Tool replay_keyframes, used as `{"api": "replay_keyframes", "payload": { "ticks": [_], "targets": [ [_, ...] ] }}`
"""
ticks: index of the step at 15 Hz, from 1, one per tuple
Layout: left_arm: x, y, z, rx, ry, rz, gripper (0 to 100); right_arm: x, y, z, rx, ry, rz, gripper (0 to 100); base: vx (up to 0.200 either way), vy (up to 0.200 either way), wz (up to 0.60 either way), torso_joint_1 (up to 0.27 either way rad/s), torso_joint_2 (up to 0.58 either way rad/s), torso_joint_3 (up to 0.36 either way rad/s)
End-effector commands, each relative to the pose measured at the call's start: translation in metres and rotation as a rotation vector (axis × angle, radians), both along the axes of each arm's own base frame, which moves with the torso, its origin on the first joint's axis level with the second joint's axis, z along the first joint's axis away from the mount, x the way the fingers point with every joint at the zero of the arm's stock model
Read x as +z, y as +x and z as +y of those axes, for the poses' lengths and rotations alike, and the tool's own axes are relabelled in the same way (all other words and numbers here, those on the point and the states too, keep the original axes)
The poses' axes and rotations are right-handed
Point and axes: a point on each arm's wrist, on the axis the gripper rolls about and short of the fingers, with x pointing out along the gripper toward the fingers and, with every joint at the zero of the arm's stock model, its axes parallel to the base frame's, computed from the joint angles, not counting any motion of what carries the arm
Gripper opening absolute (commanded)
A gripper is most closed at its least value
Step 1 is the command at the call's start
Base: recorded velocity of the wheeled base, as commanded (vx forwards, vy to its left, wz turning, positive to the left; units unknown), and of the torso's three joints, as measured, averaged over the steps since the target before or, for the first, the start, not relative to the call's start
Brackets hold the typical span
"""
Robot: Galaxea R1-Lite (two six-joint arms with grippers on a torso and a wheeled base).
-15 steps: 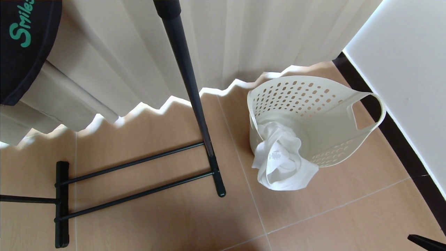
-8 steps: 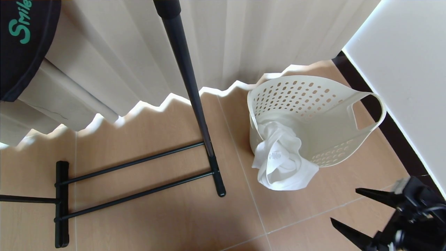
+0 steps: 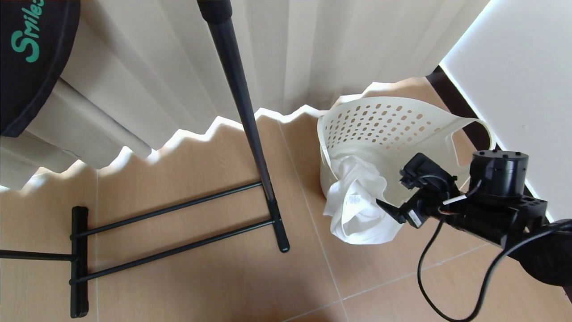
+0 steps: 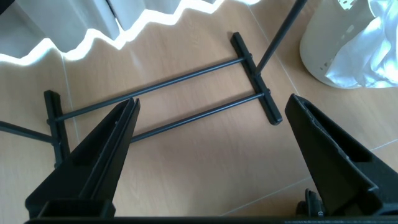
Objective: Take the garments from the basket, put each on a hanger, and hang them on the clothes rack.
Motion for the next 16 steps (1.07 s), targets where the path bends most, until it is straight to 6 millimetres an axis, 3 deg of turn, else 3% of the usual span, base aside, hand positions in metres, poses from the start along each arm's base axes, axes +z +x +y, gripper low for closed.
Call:
{"api": "replay_keyframes", "payload": {
  "ticks": [1,5,16],
  "targets": [
    [0.0,0.0,0.0,-0.001,0.0,-0.001,100,-0.013,0.031,0.006,-0.016,-0.045,0.003,100,0.0,0.0,0.0,0.0,0.0,0.0],
    [0.0,0.0,0.0,0.002,-0.001,-0.001,100,0.001,0.051,0.011,-0.05,-0.054,-0.073,100,0.0,0.0,0.0,0.0,0.0,0.0],
    [0.0,0.0,0.0,0.002,-0.003,-0.001,100,0.007,0.08,0.026,-0.04,-0.101,-0.153,100,0.0,0.0,0.0,0.0,0.0,0.0]
  ]
}}
